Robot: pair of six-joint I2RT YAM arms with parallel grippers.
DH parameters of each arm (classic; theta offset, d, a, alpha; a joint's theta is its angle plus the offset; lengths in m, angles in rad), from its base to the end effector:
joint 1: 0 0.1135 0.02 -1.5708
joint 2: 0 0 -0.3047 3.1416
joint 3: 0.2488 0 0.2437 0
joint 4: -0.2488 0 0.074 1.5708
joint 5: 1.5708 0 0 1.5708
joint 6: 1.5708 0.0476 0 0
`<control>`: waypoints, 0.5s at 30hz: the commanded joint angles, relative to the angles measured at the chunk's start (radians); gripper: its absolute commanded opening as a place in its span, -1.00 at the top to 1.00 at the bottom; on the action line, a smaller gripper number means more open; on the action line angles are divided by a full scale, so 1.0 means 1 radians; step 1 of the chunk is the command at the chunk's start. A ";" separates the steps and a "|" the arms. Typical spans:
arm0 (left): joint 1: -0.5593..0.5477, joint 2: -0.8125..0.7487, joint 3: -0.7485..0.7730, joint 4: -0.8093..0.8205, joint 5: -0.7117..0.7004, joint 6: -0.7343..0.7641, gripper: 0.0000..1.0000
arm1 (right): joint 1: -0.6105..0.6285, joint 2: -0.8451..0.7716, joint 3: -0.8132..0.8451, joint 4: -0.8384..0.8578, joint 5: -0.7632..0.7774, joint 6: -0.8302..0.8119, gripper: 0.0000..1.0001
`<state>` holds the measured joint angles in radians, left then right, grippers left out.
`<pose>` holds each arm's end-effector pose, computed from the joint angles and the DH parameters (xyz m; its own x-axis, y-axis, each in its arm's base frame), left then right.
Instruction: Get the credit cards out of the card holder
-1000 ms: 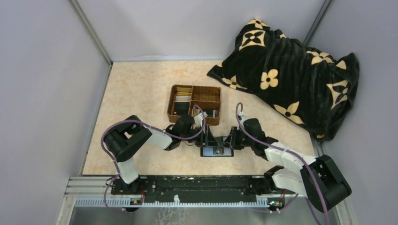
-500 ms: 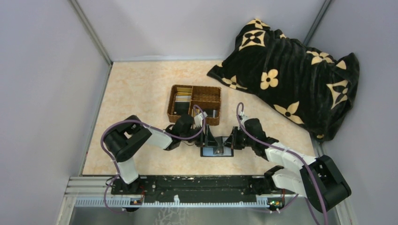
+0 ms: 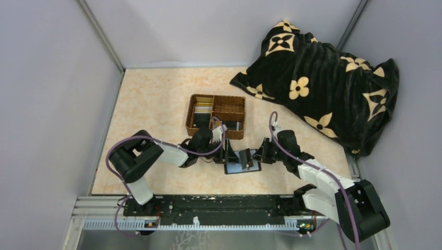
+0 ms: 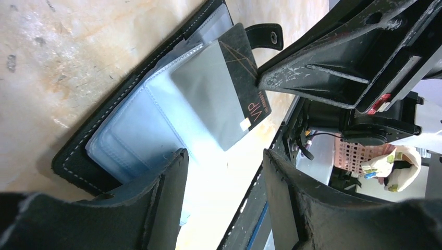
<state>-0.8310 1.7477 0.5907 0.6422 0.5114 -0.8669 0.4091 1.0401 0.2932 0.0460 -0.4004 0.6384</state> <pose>0.2013 -0.2551 0.1644 -0.9247 0.0271 -0.3796 0.3497 0.4541 -0.8195 0.1485 0.0846 0.1839 -0.8563 0.2269 -0.4639 -0.1611 0.7362 0.6573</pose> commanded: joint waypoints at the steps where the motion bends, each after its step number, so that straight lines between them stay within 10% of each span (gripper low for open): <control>1: 0.013 -0.028 -0.015 -0.022 -0.009 0.026 -0.23 | -0.037 -0.043 0.010 -0.013 -0.012 -0.036 1.00; 15: 0.052 -0.100 -0.020 -0.008 0.055 0.004 -0.23 | -0.113 -0.157 0.040 -0.146 0.003 -0.083 1.00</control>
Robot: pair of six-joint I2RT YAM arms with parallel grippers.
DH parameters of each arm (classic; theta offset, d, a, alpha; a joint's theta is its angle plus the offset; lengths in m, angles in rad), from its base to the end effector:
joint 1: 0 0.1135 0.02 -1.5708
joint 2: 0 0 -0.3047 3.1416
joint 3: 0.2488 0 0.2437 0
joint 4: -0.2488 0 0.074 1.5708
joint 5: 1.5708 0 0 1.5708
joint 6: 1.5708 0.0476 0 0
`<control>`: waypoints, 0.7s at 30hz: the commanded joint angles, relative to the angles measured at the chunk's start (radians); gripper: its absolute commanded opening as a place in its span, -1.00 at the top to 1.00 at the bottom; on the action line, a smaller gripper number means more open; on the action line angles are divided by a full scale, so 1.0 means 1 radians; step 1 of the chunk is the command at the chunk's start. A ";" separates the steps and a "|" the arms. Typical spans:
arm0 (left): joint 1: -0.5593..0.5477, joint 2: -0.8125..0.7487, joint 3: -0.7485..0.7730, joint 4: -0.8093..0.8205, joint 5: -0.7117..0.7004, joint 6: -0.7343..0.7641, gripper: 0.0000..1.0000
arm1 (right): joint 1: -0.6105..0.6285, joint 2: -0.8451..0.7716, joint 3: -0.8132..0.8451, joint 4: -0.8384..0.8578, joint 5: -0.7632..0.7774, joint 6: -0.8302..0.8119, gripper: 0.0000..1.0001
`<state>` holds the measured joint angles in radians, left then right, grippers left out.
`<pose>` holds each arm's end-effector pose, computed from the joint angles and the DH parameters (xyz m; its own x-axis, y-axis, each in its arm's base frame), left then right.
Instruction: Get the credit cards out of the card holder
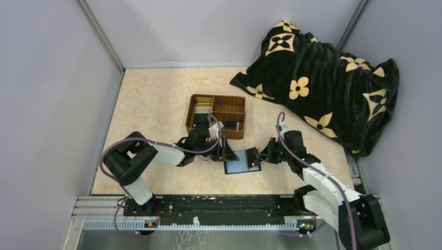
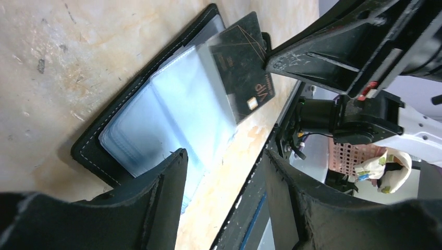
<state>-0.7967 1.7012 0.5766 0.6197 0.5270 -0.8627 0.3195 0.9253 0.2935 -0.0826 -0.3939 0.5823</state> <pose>0.2041 -0.2430 0.1727 -0.9231 0.0051 -0.3844 0.3452 0.4510 -0.8231 0.1384 0.0650 0.1885 -0.8304 0.2602 -0.4927 -0.1301 0.7693 0.6255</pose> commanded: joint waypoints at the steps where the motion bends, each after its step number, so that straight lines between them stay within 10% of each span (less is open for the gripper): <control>1: 0.019 -0.064 0.000 0.001 0.035 0.007 -0.24 | -0.027 -0.051 0.042 -0.025 -0.003 -0.029 1.00; 21: 0.039 -0.094 -0.047 0.314 0.120 -0.089 -0.40 | -0.066 -0.147 0.157 -0.089 -0.123 -0.013 1.00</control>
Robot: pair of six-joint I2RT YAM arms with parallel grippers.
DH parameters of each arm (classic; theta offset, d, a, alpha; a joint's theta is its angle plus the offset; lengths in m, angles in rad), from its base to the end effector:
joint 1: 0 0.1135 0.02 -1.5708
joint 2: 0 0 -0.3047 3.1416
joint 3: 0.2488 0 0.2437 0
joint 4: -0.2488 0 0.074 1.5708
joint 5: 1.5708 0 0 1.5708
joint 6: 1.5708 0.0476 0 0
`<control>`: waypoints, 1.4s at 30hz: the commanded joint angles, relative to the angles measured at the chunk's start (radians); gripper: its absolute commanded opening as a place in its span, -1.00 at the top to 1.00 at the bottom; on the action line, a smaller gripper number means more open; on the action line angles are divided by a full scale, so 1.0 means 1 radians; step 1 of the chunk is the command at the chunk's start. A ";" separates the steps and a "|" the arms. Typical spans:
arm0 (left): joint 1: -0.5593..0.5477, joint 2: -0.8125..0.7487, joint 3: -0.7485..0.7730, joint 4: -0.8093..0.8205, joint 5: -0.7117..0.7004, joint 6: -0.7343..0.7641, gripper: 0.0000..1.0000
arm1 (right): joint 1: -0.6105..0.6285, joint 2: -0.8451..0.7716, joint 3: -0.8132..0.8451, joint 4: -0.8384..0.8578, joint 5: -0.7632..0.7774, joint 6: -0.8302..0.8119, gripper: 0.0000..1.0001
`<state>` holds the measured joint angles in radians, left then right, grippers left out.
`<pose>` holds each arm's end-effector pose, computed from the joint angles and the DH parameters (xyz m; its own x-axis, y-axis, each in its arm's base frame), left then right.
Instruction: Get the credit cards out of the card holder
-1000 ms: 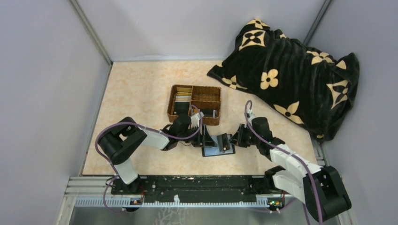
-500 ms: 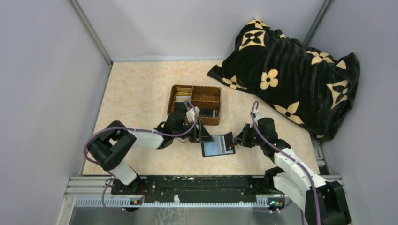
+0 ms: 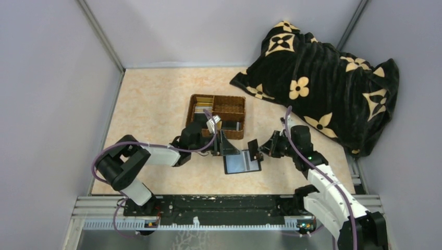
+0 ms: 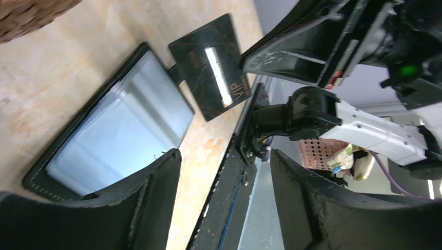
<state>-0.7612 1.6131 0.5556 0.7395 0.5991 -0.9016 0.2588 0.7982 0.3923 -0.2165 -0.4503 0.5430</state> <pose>0.2050 -0.2324 0.2062 -0.8914 -0.0454 -0.4510 0.4164 0.3109 -0.8544 0.1329 0.0566 0.2254 -0.7782 0.2752 -0.5645 -0.1987 0.7448 0.6371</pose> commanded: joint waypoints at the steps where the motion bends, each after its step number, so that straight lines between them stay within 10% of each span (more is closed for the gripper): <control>1: 0.003 0.005 -0.035 0.275 0.057 -0.069 -0.45 | -0.006 -0.024 0.060 0.061 -0.085 0.039 1.00; 11: 0.003 0.251 -0.134 0.989 0.049 -0.357 -0.46 | -0.006 0.014 0.101 0.250 -0.230 0.163 1.00; 37: -0.010 0.225 -0.060 1.048 0.026 -0.306 -0.46 | -0.005 -0.019 0.041 0.311 -0.309 0.199 1.00; 42: -0.012 0.222 -0.048 1.049 0.032 -0.317 -0.17 | -0.005 -0.018 0.025 0.321 -0.307 0.204 1.00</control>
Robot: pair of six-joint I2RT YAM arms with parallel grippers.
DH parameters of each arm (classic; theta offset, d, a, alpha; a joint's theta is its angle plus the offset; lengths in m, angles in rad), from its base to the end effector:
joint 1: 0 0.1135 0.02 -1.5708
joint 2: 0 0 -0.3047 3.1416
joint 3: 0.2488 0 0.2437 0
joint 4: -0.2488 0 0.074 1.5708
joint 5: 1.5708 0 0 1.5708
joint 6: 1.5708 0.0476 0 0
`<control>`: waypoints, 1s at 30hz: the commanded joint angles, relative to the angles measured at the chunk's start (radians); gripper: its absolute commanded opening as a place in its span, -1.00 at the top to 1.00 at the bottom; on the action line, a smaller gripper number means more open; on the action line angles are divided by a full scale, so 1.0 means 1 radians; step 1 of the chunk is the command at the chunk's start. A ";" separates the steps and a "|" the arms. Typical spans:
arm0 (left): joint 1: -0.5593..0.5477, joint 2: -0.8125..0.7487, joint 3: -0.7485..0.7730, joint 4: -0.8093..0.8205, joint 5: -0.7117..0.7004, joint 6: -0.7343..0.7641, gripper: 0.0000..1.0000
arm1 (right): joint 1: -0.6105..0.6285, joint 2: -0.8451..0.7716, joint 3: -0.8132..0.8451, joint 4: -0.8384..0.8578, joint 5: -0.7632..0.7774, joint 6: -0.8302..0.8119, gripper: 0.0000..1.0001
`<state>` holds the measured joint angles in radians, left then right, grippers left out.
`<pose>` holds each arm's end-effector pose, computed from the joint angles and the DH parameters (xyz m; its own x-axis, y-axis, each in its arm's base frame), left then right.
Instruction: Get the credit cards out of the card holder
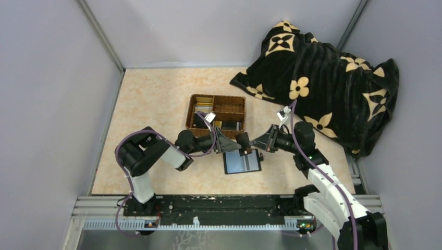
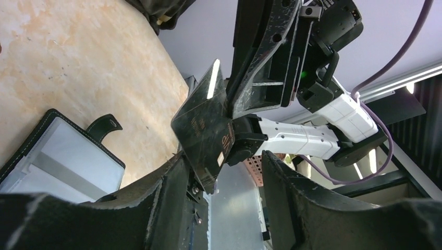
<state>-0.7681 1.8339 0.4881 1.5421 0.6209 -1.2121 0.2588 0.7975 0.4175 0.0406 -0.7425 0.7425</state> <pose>0.2116 -0.2429 0.2128 -0.8642 -0.2241 -0.4506 0.4738 -0.0607 -0.8785 0.1383 0.0699 0.2634 -0.7813 0.3085 -0.5425 -0.3754 0.4622 0.8034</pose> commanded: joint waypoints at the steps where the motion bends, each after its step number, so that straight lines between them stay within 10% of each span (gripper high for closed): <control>1: -0.004 0.002 0.021 0.247 0.013 -0.009 -0.17 | -0.005 -0.016 -0.001 0.064 -0.015 0.004 1.00; 6: -0.008 0.002 0.023 0.246 0.020 -0.009 -0.09 | -0.005 -0.005 -0.009 0.064 -0.020 -0.005 1.00; 17: -0.013 0.023 0.035 0.248 0.044 -0.017 1.00 | -0.006 -0.003 -0.014 0.077 -0.026 0.001 1.00; 20: -0.013 0.019 0.032 0.247 0.044 -0.012 1.00 | -0.005 0.002 -0.021 0.085 -0.024 0.006 1.00; 25: -0.013 0.016 0.026 0.247 0.039 -0.007 1.00 | -0.006 0.015 -0.040 0.143 -0.047 0.035 0.44; 30: -0.013 0.014 0.027 0.247 0.037 -0.007 1.00 | -0.006 0.033 -0.050 0.170 -0.057 0.037 0.41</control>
<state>-0.7773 1.8442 0.5068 1.5425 0.6472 -1.2335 0.2588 0.8227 0.3706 0.1169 -0.7712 0.7719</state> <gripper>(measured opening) 0.007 0.292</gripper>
